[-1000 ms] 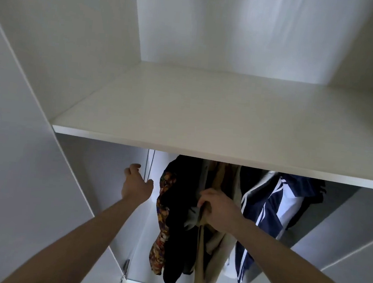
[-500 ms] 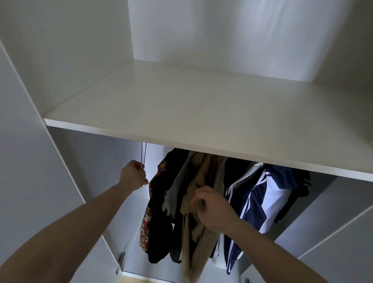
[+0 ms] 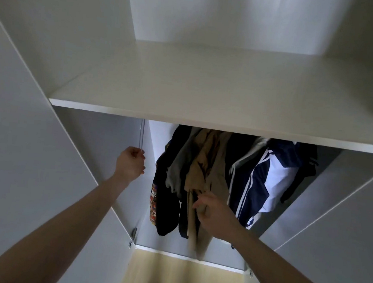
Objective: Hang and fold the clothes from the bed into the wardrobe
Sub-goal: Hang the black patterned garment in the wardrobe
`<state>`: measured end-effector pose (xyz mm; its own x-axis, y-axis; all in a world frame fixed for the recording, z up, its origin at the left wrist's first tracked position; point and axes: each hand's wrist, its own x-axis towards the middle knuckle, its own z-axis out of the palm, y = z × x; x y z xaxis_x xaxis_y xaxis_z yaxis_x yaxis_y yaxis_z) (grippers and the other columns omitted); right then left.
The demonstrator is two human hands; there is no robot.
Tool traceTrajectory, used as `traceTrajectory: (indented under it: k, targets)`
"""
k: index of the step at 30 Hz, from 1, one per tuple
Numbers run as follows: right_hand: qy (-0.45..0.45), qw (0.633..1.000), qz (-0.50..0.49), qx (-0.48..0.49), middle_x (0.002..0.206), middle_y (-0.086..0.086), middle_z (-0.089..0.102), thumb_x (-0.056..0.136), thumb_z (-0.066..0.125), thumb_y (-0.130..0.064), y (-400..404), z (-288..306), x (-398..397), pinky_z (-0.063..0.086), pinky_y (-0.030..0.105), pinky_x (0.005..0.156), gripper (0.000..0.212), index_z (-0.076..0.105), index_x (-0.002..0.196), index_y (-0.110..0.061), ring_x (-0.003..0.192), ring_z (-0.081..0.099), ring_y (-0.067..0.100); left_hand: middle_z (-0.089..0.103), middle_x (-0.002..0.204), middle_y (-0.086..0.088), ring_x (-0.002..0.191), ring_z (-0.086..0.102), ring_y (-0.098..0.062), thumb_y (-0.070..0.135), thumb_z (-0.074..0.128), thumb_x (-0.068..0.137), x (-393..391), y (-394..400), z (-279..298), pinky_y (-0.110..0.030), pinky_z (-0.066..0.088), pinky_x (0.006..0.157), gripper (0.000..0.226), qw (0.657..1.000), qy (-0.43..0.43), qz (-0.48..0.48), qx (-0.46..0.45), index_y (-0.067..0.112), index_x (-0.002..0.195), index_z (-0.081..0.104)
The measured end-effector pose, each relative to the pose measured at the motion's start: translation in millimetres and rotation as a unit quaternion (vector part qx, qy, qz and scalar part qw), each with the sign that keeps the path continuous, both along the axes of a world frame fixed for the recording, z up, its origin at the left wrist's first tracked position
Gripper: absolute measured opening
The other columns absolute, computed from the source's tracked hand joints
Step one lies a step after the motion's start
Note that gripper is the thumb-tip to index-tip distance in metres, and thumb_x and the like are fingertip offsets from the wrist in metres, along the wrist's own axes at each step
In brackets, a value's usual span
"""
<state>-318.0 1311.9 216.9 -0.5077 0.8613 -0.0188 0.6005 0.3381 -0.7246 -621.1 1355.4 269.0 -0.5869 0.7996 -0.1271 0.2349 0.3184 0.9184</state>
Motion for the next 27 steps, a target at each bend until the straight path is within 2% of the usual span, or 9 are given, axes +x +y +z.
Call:
traceTrajectory:
  k: [3, 10, 13, 16, 18, 20, 22, 25, 27]
  targets:
    - [0.0, 1.0, -0.008, -0.016, 0.109, -0.017, 0.056, 0.091, 0.06, -0.012, -15.2, -11.3, 4.2, 0.051, 0.029, 0.097, 0.031, 0.06, 0.093, -0.043, 0.104, 0.061, 0.006, 0.064, 0.088, -0.006, 0.054, 0.058, -0.021, 0.012, 0.051, 0.104, -0.8, 0.5, 10.7, -0.028, 0.051, 0.046, 0.013, 1.0, 0.005, -0.021, -0.003, 0.004, 0.108, 0.061]
    - [0.017, 0.998, -0.051, -0.036, 0.113, -0.012, 0.059, 0.087, 0.063, -0.008, -41.8, -5.6, -2.0, 0.051, 0.028, 0.098, 0.035, 0.061, 0.093, -0.043, 0.105, 0.06, 0.006, 0.065, 0.098, -0.011, 0.054, 0.062, -0.025, 0.004, 0.048, 0.101, -2.2, 0.2, 15.5, -0.035, 0.058, 0.058, 0.015, 0.998, -0.01, -0.054, -0.011, 0.003, 0.11, 0.06]
    - [0.026, 0.996, -0.079, -0.032, 0.117, -0.008, 0.059, 0.088, 0.065, -0.006, -55.2, 0.2, -8.0, 0.05, 0.024, 0.099, 0.032, 0.064, 0.095, -0.038, 0.107, 0.061, 0.008, 0.057, 0.089, -0.01, 0.055, 0.056, -0.026, -0.006, 0.043, 0.099, 0.1, -5.3, 17.2, -0.03, 0.054, 0.047, 0.018, 0.996, -0.052, -0.074, -0.003, 0.002, 0.109, 0.056]
    - [0.026, 0.993, -0.114, -0.034, 0.12, -0.005, 0.06, 0.088, 0.067, -0.003, -72.5, 1.5, -18.0, 0.049, 0.02, 0.099, 0.034, 0.065, 0.093, -0.037, 0.109, 0.062, 0.012, 0.06, 0.094, -0.011, 0.045, 0.06, -0.016, -0.006, 0.044, 0.096, -8.3, -9.5, 5.7, -0.039, 0.053, 0.062, 0.019, 0.994, -0.07, -0.088, -0.014, 0.006, 0.105, 0.056]
    - [0.011, 0.99, -0.135, -0.049, 0.122, -0.006, 0.059, 0.089, 0.066, -0.004, -86.5, -0.4, -27.0, 0.044, 0.006, 0.09, 0.03, 0.068, 0.097, -0.032, 0.107, 0.061, 0.011, 0.061, 0.095, -0.012, 0.044, 0.06, -0.012, -0.005, 0.045, 0.097, -11.9, -17.8, 0.2, -0.04, 0.051, 0.064, 0.018, 0.991, -0.08, -0.106, -0.009, 0.006, 0.104, 0.058]
    - [-0.007, 0.986, -0.156, -0.061, 0.124, -0.009, 0.058, 0.092, 0.064, -0.006, -100.9, -2.2, -37.9, 0.038, -0.002, 0.08, 0.023, 0.072, 0.103, -0.025, 0.102, 0.058, 0.005, 0.063, 0.095, -0.013, 0.049, 0.06, -0.018, -0.003, 0.047, 0.099, -12.9, -28.5, -6.1, -0.036, 0.053, 0.059, 0.016, 0.99, -0.069, -0.121, -0.017, 0.008, 0.103, 0.058]
    - [0.004, 0.982, -0.177, -0.073, 0.122, -0.009, 0.059, 0.092, 0.064, -0.008, -117.8, -5.1, -50.4, 0.039, -0.002, 0.074, 0.022, 0.073, 0.105, -0.023, 0.098, 0.058, -0.001, 0.063, 0.096, -0.014, 0.054, 0.059, -0.02, -0.004, 0.046, 0.099, -13.0, -44.7, -13.5, -0.03, 0.053, 0.05, 0.02, 0.988, -0.075, -0.133, -0.026, 0.013, 0.096, 0.056]
    - [0.029, 0.971, -0.219, -0.094, 0.119, -0.014, 0.06, 0.092, 0.067, -0.013, -146.4, -8.9, -68.9, 0.037, -0.003, 0.08, 0.022, 0.071, 0.102, -0.032, 0.105, 0.058, -0.003, 0.061, 0.096, -0.011, 0.048, 0.061, -0.01, -0.006, 0.047, 0.098, -4.5, -75.5, -28.9, -0.027, 0.053, 0.052, 0.022, 0.985, -0.086, -0.147, -0.03, 0.015, 0.094, 0.054]
    - [0.036, 0.963, -0.245, -0.11, 0.12, -0.017, 0.06, 0.092, 0.067, -0.017, -167.1, -13.4, -76.6, 0.037, 0.0, 0.081, 0.022, 0.071, 0.101, -0.036, 0.11, 0.059, 0.001, 0.058, 0.087, -0.003, 0.051, 0.06, -0.004, 0.0, 0.048, 0.101, 1.5, -104.2, -39.6, -0.011, 0.046, 0.048, 0.012, 0.987, -0.037, -0.151, -0.034, 0.012, 0.101, 0.053]
